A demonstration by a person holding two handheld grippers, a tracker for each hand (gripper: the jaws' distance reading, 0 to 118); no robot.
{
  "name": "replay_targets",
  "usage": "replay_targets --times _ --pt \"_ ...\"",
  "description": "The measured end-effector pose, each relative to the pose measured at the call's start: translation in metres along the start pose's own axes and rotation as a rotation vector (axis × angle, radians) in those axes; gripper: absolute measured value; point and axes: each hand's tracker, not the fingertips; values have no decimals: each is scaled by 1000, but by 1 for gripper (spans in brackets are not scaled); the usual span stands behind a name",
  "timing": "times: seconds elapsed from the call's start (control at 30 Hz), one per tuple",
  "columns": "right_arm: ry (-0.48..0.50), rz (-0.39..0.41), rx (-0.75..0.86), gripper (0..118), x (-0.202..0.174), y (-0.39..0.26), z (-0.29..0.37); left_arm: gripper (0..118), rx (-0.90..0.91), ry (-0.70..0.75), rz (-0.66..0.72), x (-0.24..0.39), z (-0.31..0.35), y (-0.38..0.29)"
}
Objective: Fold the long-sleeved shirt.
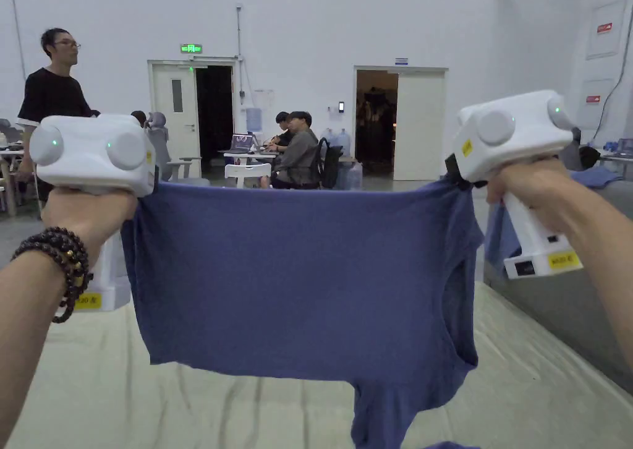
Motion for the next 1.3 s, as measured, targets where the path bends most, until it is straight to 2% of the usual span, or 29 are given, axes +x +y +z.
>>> replay_targets --times 0.1,0.23,0.33,0.4,0.53,0.6,0.67,0.77,0.83,0.97,1.1,1.13,1.23,1.3 --pt "19 -4 -94 0 -15 -61 -36 2 -90 -13 -18 5 -21 -54" --pt "59 -59 -166 0 -28 -129 -63 2 -197 -30 12 5 -34 -120" --pt "71 -33 -190 0 -29 -153 -71 2 -193 -53 23 -1 -27 -146" --pt "78 -14 -184 0 -28 -161 -58 2 -203 -52 24 -5 -19 -155" --pt "98 -30 -182 0 -27 -182 -12 2 -192 -69 74 -18 22 -170" --pt "130 6 -177 0 -29 -204 16 2 -177 -105 59 -23 50 -187" --pt "182 44 -158 0 -33 -238 52 2 -180 -128 -10 -28 83 -213" --pt "229 67 -165 0 -34 -295 98 2 -186 -150 -27 -43 134 -266" --pt "252 73 -187 0 -35 -341 128 2 -260 -189 -63 -52 165 -307" --pt "350 98 -392 0 -39 -439 163 2 -485 -229 -70 -75 208 -402" --pt "449 200 -668 0 -43 -509 173 2 -688 -275 -77 -87 229 -470" --pt "468 202 -716 0 -44 -521 174 2 -723 -297 -72 -87 231 -481" --pt "518 207 -787 0 -47 -544 171 2 -763 -285 -112 -88 231 -501" --pt "496 218 -792 0 -50 -547 162 5 -759 -271 -99 -88 229 -502"
